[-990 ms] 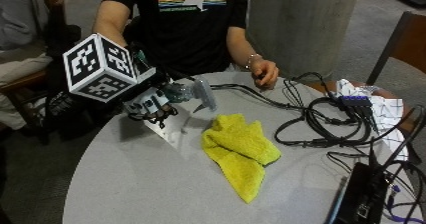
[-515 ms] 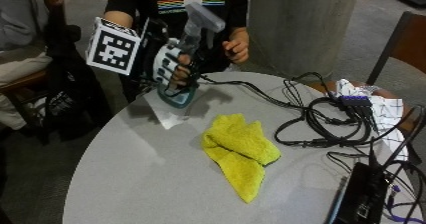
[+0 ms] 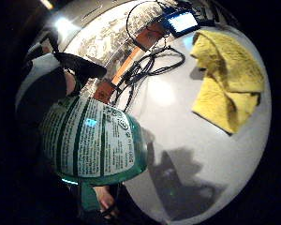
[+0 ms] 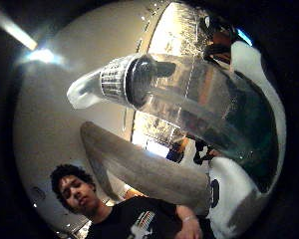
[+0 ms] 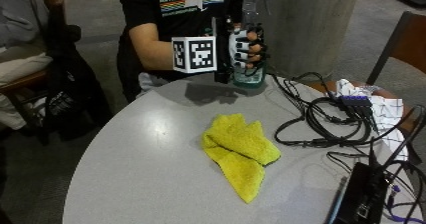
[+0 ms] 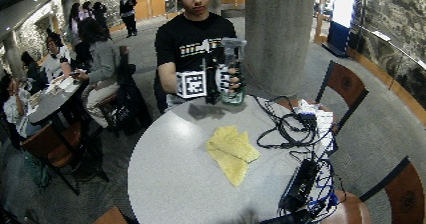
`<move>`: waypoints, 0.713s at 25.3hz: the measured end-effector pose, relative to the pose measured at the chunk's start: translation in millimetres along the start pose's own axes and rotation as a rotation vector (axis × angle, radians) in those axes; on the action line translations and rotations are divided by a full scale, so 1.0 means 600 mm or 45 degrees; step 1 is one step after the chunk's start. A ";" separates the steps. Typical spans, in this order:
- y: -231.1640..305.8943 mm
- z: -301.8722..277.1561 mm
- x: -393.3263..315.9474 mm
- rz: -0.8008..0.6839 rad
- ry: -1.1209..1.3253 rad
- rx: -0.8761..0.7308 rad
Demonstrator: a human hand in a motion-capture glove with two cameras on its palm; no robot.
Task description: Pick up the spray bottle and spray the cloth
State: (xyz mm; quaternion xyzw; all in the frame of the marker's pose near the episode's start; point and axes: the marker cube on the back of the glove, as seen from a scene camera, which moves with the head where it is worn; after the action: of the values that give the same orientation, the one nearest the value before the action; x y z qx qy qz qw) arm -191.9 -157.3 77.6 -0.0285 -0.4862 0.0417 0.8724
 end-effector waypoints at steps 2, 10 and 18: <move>-0.004 0.030 0.010 0.008 -0.001 0.001; -0.007 0.086 0.043 0.011 0.025 0.015; 0.040 0.010 0.043 -0.164 0.286 0.051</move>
State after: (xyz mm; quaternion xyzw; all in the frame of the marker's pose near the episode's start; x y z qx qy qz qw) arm -184.7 -130.7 100.5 0.0156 -0.3854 -0.0081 0.9226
